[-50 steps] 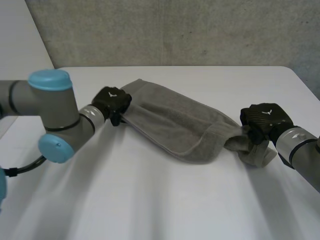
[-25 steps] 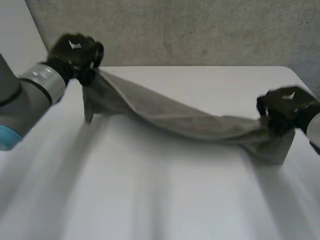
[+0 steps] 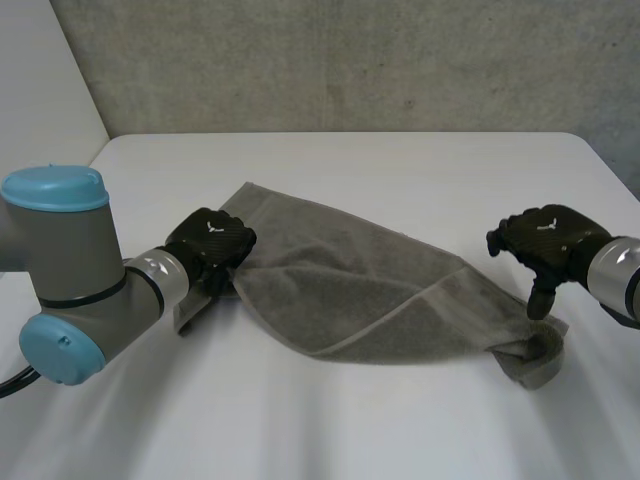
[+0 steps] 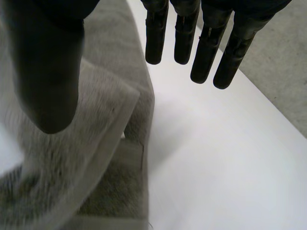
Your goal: Fold the towel.
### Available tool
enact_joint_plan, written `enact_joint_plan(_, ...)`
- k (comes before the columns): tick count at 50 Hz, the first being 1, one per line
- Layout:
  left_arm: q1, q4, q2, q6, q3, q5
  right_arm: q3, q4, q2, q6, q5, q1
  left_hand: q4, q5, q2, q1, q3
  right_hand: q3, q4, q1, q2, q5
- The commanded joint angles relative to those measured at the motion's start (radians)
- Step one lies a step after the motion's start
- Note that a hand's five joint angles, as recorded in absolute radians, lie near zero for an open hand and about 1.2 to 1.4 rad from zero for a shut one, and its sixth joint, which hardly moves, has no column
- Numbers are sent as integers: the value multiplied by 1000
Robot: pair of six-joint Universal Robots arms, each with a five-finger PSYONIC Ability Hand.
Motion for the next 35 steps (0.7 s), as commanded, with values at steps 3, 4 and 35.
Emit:
enact_joint_plan(3,-2,0,11,-2,0,-1,-158,140,168,120,-53,59,-121,-262,-95,-57,-149,-35,-28,-47,-39,2)
enact_joint_plan(4,-1,0,11,-2,0,-1,-187,140,199,123,-44,83,-121,-262,-95,-57,-149,-32,-25,-44,-36,5)
enact_joint_plan(35,14,25,-11,-2,43,-1,-591,176,543,105,134,195,-121,-262,-95,-57,-149,880,887,868,876,917)
